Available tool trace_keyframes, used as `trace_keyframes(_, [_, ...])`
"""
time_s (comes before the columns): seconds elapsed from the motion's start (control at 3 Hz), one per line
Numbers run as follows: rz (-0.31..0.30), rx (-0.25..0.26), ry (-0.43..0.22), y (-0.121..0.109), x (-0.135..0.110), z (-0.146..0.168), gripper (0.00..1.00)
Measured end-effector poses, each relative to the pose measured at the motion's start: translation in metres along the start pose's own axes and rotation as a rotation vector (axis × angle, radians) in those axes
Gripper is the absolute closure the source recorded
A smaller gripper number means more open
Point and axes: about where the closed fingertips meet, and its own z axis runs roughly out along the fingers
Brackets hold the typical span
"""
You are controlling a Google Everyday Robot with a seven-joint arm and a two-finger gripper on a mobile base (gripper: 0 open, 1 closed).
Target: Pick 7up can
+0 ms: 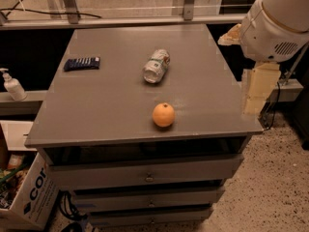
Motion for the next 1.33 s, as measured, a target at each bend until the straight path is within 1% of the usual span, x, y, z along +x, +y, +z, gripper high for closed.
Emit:
trace_keyframes(0.33, [-0.132, 0.003, -0.031, -0.023, -0.017, 0.017, 0.00])
trace_keyframes(0.67, [-0.249, 0.005, -0.072, -0.046, -0.030, 0.034, 0.00])
trace_keyframes(1.0, [-0.377, 0.029, -0.115, -0.066, -0.042, 0.049, 0.00])
trace_keyframes(1.33, [-0.377, 0.029, -0.115, -0.066, -0.042, 0.049, 0.00])
